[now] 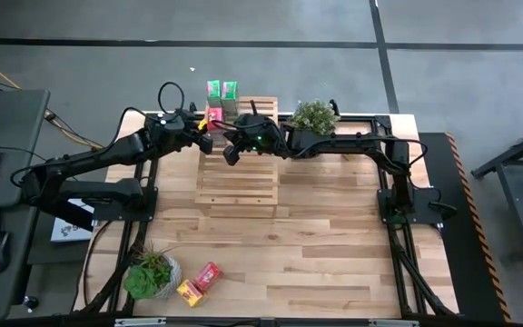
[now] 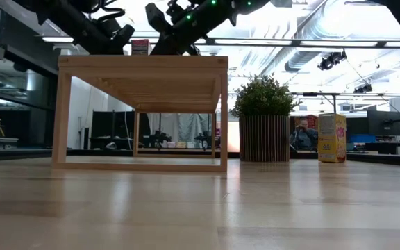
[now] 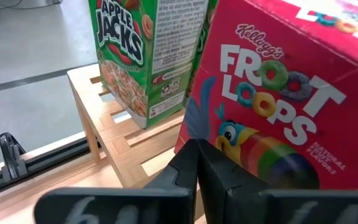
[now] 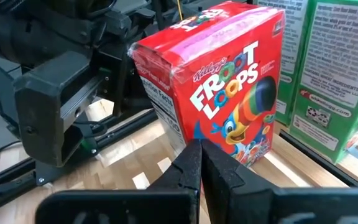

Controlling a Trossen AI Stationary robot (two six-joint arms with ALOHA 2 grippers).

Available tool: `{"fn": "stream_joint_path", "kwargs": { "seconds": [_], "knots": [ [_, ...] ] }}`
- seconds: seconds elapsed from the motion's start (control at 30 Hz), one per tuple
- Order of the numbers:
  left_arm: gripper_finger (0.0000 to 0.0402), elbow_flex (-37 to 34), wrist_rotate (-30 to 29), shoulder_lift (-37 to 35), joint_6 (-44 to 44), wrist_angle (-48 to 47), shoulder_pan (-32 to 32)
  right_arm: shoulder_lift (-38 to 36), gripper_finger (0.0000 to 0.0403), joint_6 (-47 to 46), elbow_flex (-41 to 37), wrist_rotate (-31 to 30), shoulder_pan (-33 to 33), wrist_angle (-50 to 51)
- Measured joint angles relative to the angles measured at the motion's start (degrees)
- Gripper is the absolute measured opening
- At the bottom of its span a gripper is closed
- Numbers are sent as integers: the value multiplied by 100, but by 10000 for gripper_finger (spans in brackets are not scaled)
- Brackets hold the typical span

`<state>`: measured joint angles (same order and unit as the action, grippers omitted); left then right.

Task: Stack cereal on shelf
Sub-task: Put the top red cereal box on the shelf, then put the red cereal box on the shelf aligned with the other red cereal box

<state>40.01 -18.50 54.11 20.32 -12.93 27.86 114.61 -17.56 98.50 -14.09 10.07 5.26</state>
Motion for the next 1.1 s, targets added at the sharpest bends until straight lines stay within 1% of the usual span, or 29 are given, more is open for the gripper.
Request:
{"fn": "stream_joint_path", "kwargs": {
  "seconds": [0.2, 0.33, 0.43, 0.53, 0.6, 0.73, 0.8, 0.9, 0.97, 1.0, 1.1],
  "knots": [
    [0, 0, -8, 0, -88, -1, 0, 0, 0, -44, 0, 14, 2, -14],
    [0, 0, -9, 0, -102, -3, 0, 0, 0, -44, 0, 211, 0, -42],
    [0, 0, -6, -8, -112, -19, 0, 0, 0, -34, 0, 206, 0, -40],
    [0, 72, 157, -166, -247, -324, 0, -44, 0, 122, 0, 211, 15, 101],
    [0, 293, 418, -368, -307, -914, 0, -181, 0, 324, 0, 214, 39, 504],
    [0, 905, 1075, -871, -429, -2445, -38, -708, 0, 875, 2, 191, 94, 1915],
    [1, 1173, 1473, -1115, -148, -2869, -124, -976, 0, 1100, 4, 33, 105, 2711],
    [13, 1466, 2404, -1340, 469, -2951, -400, -1325, 0, 1279, 4, -315, 114, 3550],
    [30, 1631, 2877, -1326, 848, -2889, -742, -1525, 0, 1313, 4, -489, 141, 3968],
    [39, 1713, 3024, -1267, 1026, -2853, -955, -1605, 0, 1307, 4, -565, 165, 4141],
    [74, 1949, 3061, -928, 1388, -2733, -1720, -1817, 0, 1305, 4, -699, 260, 4597]
  ]
}}
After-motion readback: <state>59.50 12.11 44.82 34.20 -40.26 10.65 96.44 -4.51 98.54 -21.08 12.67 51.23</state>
